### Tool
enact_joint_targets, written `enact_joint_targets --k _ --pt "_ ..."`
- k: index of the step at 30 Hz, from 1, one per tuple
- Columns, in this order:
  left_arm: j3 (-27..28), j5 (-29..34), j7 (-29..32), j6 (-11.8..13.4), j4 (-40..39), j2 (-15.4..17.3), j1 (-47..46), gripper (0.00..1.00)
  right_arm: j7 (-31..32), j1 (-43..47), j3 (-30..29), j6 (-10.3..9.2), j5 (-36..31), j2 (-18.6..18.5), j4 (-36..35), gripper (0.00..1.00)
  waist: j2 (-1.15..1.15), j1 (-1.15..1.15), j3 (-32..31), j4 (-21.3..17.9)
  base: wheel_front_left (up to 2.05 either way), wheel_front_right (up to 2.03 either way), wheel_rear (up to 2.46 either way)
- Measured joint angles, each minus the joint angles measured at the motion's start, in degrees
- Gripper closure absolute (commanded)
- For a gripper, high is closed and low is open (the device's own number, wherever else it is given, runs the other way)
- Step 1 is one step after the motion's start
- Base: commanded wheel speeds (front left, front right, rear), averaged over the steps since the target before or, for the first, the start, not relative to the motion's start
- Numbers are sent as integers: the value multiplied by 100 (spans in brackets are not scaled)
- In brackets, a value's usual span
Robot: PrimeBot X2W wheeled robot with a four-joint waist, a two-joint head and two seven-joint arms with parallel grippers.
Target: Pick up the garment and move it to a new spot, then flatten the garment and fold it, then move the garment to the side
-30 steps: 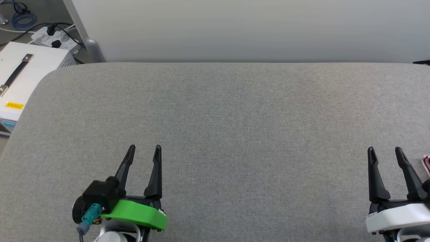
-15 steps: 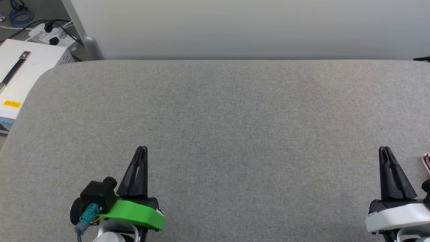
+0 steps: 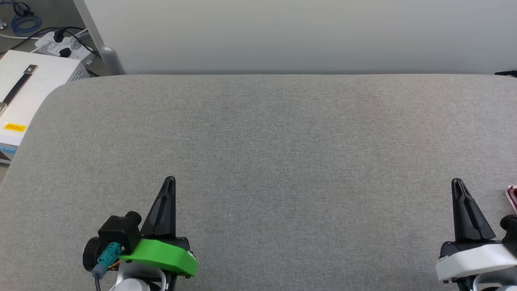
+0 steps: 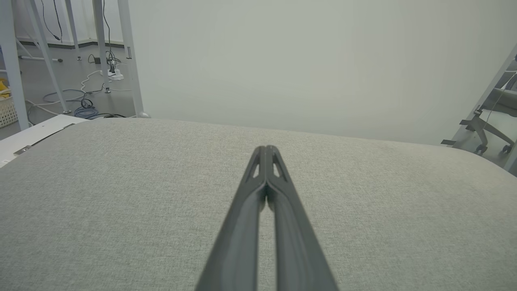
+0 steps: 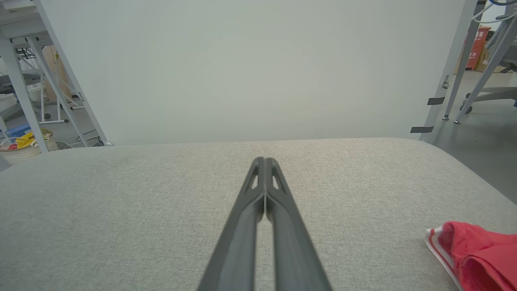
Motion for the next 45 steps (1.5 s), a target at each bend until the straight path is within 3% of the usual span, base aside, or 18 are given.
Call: enact_joint_targets --k 45 --pt "135 498 506 224 -182 -5 1 100 424 -98 171 0 -497 174 114 100 0 0 -160 -34 0 0 0"
